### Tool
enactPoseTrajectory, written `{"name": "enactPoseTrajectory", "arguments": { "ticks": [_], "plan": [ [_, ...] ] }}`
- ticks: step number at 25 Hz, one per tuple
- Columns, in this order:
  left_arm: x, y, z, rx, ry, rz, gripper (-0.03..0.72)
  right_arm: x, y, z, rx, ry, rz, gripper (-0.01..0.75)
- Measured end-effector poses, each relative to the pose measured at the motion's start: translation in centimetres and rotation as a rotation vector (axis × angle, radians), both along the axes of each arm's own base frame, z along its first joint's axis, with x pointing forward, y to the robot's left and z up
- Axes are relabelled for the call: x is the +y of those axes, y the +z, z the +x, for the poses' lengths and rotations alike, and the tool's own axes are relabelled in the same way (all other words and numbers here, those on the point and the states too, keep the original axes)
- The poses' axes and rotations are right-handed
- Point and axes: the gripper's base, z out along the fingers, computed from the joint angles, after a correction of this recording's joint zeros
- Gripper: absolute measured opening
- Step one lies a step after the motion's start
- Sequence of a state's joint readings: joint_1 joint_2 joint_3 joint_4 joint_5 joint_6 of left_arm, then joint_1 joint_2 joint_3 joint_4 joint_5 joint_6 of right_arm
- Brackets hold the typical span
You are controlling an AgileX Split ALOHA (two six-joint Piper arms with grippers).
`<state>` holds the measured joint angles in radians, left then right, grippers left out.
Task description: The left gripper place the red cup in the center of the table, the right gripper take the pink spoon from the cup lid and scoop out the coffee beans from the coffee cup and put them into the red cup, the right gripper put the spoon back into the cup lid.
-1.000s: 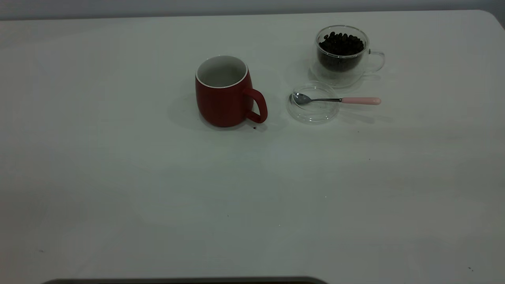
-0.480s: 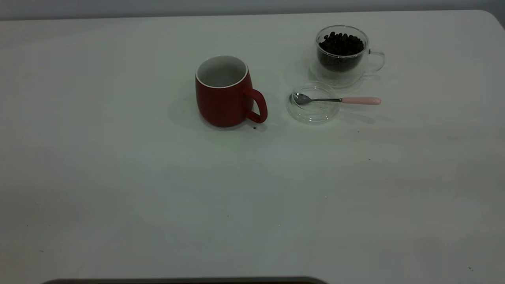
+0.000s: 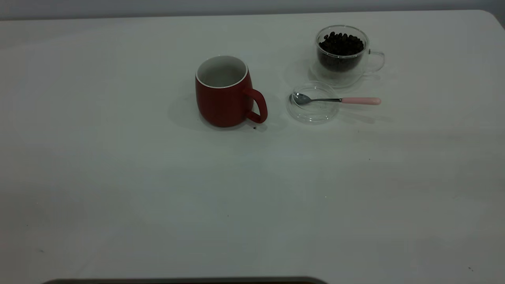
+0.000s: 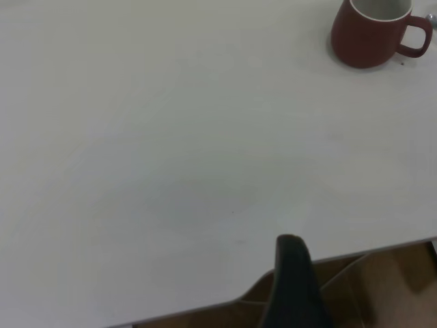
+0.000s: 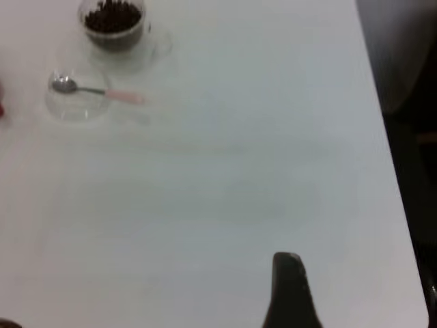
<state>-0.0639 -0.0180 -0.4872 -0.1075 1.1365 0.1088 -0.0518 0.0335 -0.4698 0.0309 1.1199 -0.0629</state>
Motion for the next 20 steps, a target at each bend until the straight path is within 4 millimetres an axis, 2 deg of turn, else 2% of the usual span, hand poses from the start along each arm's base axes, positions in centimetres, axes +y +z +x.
{"name": "enactPoseTrajectory", "arguments": {
  "ticks": [20],
  "plan": [
    [0.0,0.0,0.0,0.0,0.0,0.0,0.586,-0.11,0.0,-0.08,-0.004,-0.009,-0.009,0.563]
  ]
}}
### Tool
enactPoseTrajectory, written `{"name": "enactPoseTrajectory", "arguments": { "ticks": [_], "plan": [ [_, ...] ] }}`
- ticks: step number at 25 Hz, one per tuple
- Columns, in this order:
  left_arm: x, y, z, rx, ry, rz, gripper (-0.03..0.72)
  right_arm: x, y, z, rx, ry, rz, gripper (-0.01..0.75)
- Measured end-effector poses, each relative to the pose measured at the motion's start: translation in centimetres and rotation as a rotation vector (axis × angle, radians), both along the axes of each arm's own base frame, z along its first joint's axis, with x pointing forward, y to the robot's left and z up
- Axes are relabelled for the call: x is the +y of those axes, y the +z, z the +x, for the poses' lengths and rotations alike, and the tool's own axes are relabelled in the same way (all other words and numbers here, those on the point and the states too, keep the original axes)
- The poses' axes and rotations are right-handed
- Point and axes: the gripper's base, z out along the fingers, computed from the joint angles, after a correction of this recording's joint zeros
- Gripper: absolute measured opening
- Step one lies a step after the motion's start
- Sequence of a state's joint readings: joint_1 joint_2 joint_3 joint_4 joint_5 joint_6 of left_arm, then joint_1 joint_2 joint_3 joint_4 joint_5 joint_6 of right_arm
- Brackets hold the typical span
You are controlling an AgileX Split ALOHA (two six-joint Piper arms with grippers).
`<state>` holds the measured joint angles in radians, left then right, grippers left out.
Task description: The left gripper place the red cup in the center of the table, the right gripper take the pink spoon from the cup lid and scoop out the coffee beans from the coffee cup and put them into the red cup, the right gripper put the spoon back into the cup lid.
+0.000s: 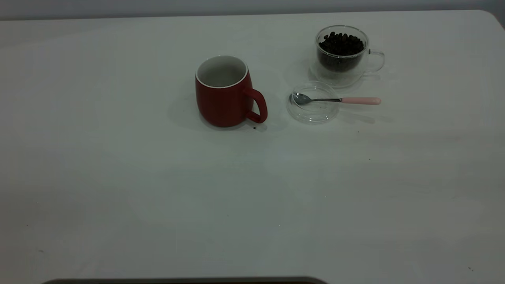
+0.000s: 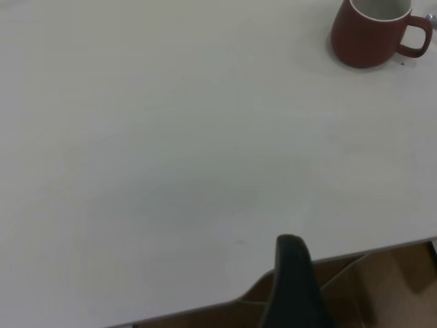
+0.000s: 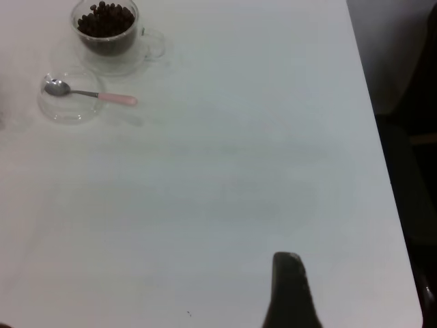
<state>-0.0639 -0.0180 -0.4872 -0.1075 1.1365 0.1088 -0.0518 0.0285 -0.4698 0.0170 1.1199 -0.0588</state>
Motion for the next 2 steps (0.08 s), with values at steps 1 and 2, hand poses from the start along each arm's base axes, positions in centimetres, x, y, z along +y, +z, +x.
{"name": "enactPoseTrajectory", "arguments": {
  "ticks": [1,2],
  "plan": [
    [0.0,0.0,0.0,0.0,0.0,0.0,0.586,0.0,0.0,0.0,0.0,0.0,0.0,0.562],
    [0.0,0.0,0.0,0.0,0.0,0.0,0.586,0.0,0.0,0.0,0.0,0.0,0.0,0.561]
  ]
}}
